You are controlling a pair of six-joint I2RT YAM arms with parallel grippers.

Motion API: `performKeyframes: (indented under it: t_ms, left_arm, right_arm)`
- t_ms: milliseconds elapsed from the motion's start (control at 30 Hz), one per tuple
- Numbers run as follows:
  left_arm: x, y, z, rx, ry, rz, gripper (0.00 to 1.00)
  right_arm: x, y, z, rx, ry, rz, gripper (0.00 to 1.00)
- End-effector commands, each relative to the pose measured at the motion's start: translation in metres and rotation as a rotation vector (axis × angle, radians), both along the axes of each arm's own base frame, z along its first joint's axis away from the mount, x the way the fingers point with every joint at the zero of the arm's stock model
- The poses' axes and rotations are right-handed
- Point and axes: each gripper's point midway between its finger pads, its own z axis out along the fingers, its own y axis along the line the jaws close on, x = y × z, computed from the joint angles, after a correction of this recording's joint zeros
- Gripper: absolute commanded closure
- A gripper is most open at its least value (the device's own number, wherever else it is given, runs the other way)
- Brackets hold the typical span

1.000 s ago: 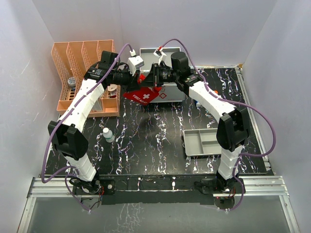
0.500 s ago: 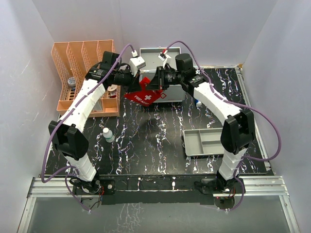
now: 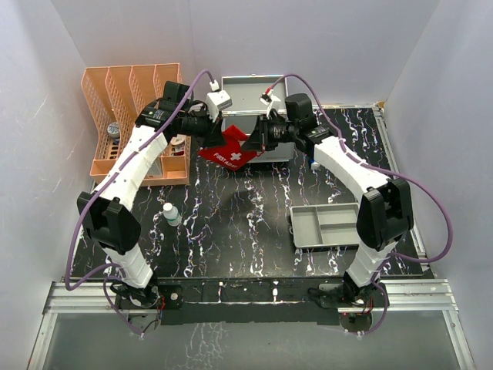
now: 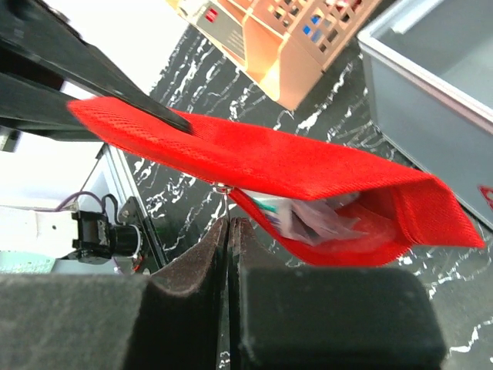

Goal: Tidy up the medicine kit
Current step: Zip the medicine pouch.

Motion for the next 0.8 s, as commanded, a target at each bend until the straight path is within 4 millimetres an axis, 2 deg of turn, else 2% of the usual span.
performKeyframes:
  t_ms: [0, 133, 500, 767]
  left_arm:
    - [0.002, 0.003, 0.025, -0.026, -0.06, 0.0, 1.0]
    - [0.002, 0.004, 0.025, -0.024, -0.062, 0.0, 1.0]
    - [-0.001, 0.005, 0.029, -0.023, -0.07, 0.002, 1.0]
    - [-0.001, 0.005, 0.031, -0.026, -0.074, 0.003, 1.0]
  right_arm:
    - [0.001, -0.026, -0.004, -0.059, -0.027, -0.064, 1.0]
    - [-0.003, -0.041, -0.02, -0.108, 0.003, -0.094, 1.0]
    - [-0.01, -0.081, -0.091, -0.273, 0.143, -0.195, 1.0]
    - [-0.016, -0.096, -0.11, -0.356, 0.192, -0.225, 1.0]
